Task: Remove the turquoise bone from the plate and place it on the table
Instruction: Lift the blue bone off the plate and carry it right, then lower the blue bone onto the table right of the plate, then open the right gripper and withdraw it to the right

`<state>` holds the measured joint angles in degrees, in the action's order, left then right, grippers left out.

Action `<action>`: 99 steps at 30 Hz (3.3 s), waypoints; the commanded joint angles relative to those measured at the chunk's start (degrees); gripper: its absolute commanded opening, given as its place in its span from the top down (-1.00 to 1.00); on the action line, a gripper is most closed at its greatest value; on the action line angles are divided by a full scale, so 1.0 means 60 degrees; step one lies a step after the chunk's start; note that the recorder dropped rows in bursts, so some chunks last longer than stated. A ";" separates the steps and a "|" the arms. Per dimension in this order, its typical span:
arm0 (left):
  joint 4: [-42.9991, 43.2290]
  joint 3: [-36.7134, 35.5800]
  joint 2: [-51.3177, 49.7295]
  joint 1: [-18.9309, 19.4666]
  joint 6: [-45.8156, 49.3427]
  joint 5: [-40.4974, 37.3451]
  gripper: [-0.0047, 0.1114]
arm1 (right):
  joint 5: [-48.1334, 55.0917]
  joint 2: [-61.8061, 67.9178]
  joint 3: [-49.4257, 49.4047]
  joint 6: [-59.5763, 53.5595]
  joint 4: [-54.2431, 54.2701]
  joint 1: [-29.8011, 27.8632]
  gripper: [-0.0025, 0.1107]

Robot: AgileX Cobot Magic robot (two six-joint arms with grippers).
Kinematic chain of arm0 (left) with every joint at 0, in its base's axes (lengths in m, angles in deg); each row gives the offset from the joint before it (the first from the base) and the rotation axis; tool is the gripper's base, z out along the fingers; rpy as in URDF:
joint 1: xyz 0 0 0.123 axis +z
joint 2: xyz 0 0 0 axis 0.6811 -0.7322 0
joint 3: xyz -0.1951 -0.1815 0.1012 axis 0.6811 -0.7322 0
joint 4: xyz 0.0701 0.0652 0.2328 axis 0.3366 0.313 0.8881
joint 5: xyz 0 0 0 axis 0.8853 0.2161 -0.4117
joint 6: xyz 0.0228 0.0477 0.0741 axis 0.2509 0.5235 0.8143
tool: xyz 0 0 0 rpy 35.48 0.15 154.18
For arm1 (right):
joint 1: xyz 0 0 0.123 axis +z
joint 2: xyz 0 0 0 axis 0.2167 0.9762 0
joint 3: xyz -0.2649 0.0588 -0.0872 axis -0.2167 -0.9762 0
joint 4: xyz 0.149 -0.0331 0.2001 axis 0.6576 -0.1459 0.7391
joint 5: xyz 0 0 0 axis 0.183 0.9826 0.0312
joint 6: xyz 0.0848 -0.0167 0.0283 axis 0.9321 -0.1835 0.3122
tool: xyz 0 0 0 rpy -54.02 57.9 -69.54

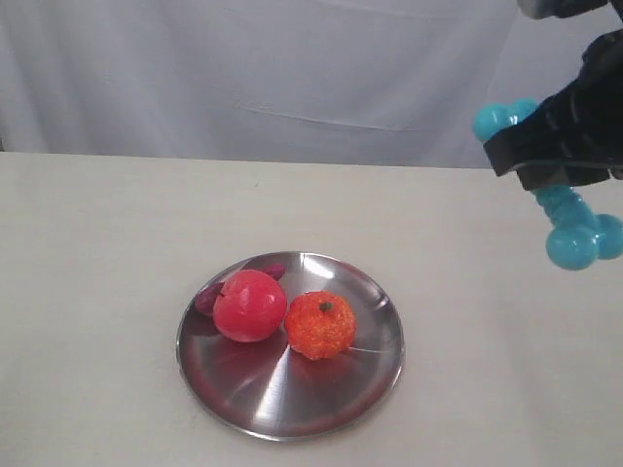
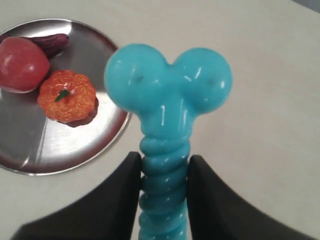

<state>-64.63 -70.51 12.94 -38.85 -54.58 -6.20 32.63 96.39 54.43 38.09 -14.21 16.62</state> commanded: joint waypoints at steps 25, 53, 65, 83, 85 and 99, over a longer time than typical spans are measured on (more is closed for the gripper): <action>-0.0031 -0.0024 0.0012 -0.0051 -0.0018 0.0051 0.92 | -0.5991 0.3955 -0.3238 0.2251 -0.0126 -0.1545 0.96; -0.0031 -0.0024 0.0012 -0.0051 -0.0018 0.0051 0.92 | -0.6623 0.5481 -0.2664 0.2557 -0.0066 -0.0851 0.96; -0.0031 -0.0024 0.0012 -0.0051 -0.0018 0.0051 0.92 | -0.6345 0.5504 -0.2664 0.2735 -0.0093 -0.0852 0.96; -0.0031 -0.0024 0.0012 -0.0051 -0.0018 0.0051 0.92 | -0.6868 0.6150 -0.2626 0.2773 -0.0320 -0.0852 0.96; -0.0031 -0.0024 0.0012 -0.0051 -0.0018 0.0051 0.92 | -0.6868 0.6133 -0.2600 0.2773 -0.0320 -0.0852 0.96; -0.0031 -0.0024 0.0012 -0.0051 -0.0018 0.0051 0.92 | -0.7015 0.6010 -0.2602 0.2860 -0.0340 -0.0852 -0.08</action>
<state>-64.63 -70.51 12.94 -38.85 -54.58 -6.20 -8.78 133.17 38.43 54.73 -15.60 11.62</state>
